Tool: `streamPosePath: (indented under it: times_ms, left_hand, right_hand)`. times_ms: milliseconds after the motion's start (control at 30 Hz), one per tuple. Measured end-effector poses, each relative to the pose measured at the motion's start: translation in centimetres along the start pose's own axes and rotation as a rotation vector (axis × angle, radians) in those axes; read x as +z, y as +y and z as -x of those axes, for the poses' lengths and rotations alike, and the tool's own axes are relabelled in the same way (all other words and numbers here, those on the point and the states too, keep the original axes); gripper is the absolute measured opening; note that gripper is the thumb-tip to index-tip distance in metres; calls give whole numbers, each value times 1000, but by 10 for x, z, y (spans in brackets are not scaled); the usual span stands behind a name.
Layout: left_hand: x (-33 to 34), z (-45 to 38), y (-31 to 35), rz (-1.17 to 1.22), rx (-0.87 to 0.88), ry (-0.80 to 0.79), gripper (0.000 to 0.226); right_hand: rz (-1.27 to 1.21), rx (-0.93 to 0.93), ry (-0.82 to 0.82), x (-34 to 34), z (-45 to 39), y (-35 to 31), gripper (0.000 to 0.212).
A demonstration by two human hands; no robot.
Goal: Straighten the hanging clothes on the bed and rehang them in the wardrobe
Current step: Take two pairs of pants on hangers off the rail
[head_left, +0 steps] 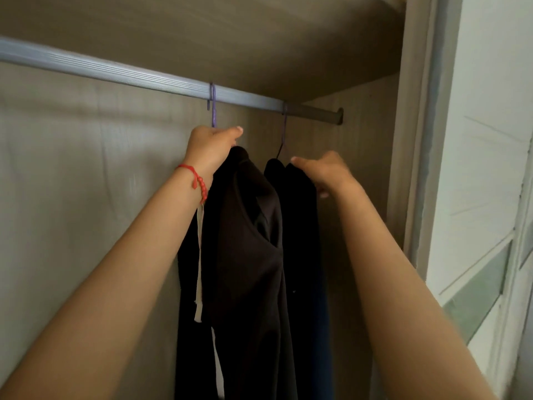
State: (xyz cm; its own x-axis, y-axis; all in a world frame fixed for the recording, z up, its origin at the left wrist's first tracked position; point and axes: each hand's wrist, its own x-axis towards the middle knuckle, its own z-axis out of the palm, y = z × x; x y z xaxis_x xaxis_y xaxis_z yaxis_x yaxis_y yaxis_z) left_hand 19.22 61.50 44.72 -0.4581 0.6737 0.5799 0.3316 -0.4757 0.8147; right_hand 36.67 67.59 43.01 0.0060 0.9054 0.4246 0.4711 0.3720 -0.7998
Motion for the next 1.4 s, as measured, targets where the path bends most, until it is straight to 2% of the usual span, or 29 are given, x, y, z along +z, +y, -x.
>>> streamPosePath:
  times_ms: [67, 133, 200, 333, 467, 667, 800, 900, 1033, 1200, 1300, 1400]
  left_hand:
    - [8, -5, 1, 11, -12, 49, 10]
    - [15, -9, 0, -14, -38, 103, 31]
    - [19, -12, -2, -56, -90, 163, 43]
    - [23, -18, -3, -30, -195, 142, 26]
    - [24, -20, -1, 35, -267, 111, 35]
    - [33, -28, 5, 15, -236, 223, 30]
    - [31, -34, 12, -10, -206, 199, 30]
    - [28, -33, 17, 42, -154, 163, 28]
    - [28, -10, 7, 161, -48, 150, 16]
    - [16, 38, -24, 128, 48, 150, 19]
    - [0, 69, -46, 106, 38, 149, 22]
    - [-23, 104, -66, 84, 1, 129, 24]
  right_hand:
    - [-9, 7, -79, 6, -10, 3, 45]
    - [-35, 10, -114, 11, -18, 3, 26]
    - [-5, -15, -127, 17, -24, 2, 17]
    - [39, -50, -113, 29, -26, 6, 33]
    - [-5, -67, -24, 35, -30, 9, 38]
    - [-123, -119, 64, 43, -33, 12, 33]
    - [-144, -197, 90, 44, -30, 10, 27]
    - [-169, -249, 123, 42, -22, 12, 31]
    - [-231, -265, 64, 40, 2, 24, 28]
    - [-336, -228, -46, 43, 46, 51, 23]
    - [-402, -197, -168, 44, 80, 74, 19]
    - [-508, -89, -369, 43, 109, 98, 12]
